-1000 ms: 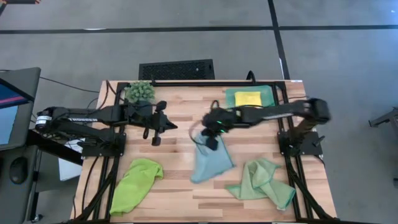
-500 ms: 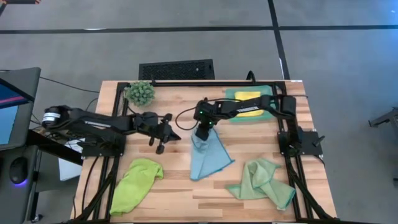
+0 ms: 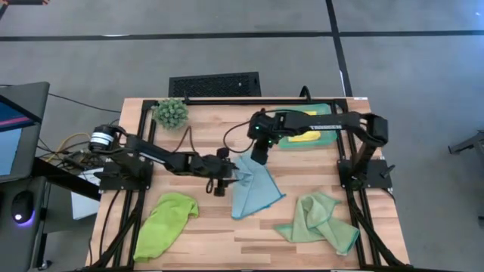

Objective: Fold microfiber towels
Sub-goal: Fold the blue microfiber cloth

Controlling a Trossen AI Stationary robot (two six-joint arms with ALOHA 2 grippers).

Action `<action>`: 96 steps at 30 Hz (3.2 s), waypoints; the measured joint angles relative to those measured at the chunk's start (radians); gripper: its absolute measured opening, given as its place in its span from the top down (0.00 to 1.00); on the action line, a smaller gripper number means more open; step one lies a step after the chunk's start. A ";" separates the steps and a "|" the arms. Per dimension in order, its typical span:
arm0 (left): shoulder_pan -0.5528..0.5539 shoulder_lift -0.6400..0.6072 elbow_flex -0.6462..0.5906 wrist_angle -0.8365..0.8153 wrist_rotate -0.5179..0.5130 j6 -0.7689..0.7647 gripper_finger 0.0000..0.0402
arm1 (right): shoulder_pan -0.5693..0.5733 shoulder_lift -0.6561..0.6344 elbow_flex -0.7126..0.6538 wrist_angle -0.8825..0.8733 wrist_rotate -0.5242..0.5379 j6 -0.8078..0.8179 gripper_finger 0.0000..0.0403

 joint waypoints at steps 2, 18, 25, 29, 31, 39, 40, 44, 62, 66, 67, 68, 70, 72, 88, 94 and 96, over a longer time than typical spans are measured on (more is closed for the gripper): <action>-0.009 0.023 0.049 -0.055 -0.052 -0.002 0.45 | 0.021 -0.026 -0.012 -0.031 0.035 0.006 0.66; -0.008 0.114 0.172 -0.281 -0.111 -0.063 0.48 | 0.146 -0.053 -0.136 -0.046 0.173 0.090 0.71; -0.007 0.113 0.170 -0.337 -0.164 -0.042 0.81 | 0.200 -0.053 -0.162 -0.063 0.196 0.160 0.71; -0.003 0.113 0.196 -0.412 -0.165 -0.019 0.97 | 0.243 -0.053 -0.162 -0.062 0.232 0.190 0.71; 0.000 0.112 0.223 -0.463 -0.192 0.000 0.98 | 0.262 -0.053 -0.162 -0.058 0.265 0.215 0.71; -0.006 0.025 0.352 -0.710 -0.263 0.072 0.99 | 0.422 -0.053 -0.231 0.041 0.344 0.315 0.71; -0.007 0.009 0.360 -0.741 -0.263 0.076 0.99 | 0.446 -0.052 -0.260 0.108 0.351 0.316 0.71; 0.007 -0.048 0.375 -0.829 -0.262 0.097 1.00 | 0.510 -0.037 -0.385 0.504 0.309 0.294 0.73; -0.012 -0.111 0.237 -1.195 0.084 0.088 1.00 | 0.384 0.072 -0.470 0.597 0.234 0.166 0.83; -0.049 -0.110 0.217 -1.210 0.077 0.226 0.99 | 0.340 0.008 -0.482 0.525 0.210 0.071 0.83; -0.057 -0.110 0.216 -1.212 0.069 0.256 0.98 | 0.328 -0.014 -0.483 0.502 0.202 0.057 0.83; -0.065 -0.110 0.215 -1.207 0.057 0.281 0.97 | 0.317 -0.035 -0.488 0.468 0.200 0.051 0.83; -0.079 -0.110 0.216 -1.194 0.011 0.315 0.93 | 0.294 -0.067 -0.489 0.424 0.199 0.051 0.83; -0.093 -0.110 0.224 -1.206 -0.057 0.326 0.87 | 0.278 -0.112 -0.488 0.363 0.199 0.050 0.83; -0.111 -0.110 0.328 -1.509 -0.166 -0.053 0.60 | 0.294 -0.314 -0.678 0.578 0.181 0.025 0.83; -0.111 -0.110 0.322 -1.186 -0.022 -0.033 0.59 | 0.312 -0.271 -0.684 0.613 0.180 0.056 0.83; -0.111 -0.110 0.310 -1.002 0.019 -0.006 0.59 | 0.315 -0.249 -0.684 0.629 0.181 0.087 0.83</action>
